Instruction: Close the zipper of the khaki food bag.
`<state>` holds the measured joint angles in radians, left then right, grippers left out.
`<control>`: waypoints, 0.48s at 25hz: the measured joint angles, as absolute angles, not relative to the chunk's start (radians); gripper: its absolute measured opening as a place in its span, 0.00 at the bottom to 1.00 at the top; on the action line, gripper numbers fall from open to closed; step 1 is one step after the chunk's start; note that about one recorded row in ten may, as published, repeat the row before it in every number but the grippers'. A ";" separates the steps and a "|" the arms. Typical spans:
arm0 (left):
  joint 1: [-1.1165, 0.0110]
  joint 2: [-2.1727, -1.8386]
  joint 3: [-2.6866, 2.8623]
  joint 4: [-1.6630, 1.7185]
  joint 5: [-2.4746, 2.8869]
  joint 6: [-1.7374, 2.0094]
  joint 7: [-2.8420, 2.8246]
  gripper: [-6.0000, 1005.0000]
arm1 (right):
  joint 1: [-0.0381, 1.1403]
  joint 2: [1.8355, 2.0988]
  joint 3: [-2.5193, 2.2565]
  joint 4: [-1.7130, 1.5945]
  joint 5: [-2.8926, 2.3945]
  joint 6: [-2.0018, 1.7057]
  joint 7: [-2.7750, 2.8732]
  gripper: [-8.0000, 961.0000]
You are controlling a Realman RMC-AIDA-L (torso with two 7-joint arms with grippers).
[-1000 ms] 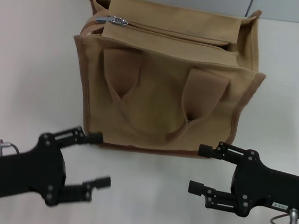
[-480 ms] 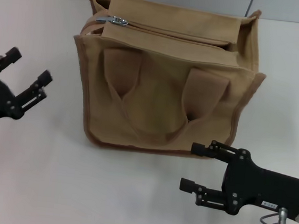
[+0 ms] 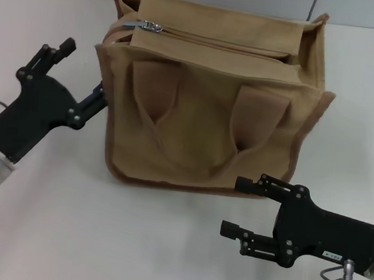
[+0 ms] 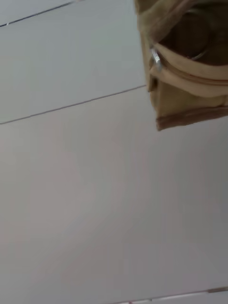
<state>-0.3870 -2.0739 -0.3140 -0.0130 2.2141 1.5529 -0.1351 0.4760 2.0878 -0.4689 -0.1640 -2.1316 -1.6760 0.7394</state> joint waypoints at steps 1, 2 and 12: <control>-0.387 -2.074 -0.314 -0.013 2.214 1.553 -0.135 0.80 | 0.476 2.088 -0.469 -0.164 -2.132 -1.676 0.739 0.79; -0.390 -2.074 -0.364 -0.064 2.213 1.548 -0.103 0.80 | 0.475 2.088 -0.469 -0.163 -2.132 -1.676 0.739 0.79; -0.402 -2.072 -0.458 -0.136 2.211 1.520 -0.092 0.80 | 0.468 2.087 -0.393 -0.145 -2.129 -1.676 0.743 0.79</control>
<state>-0.4018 -2.0725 -0.4582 -0.1363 2.2114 1.5205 -0.0923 0.4681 2.0871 -0.3932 -0.1446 -2.1286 -1.6763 0.7435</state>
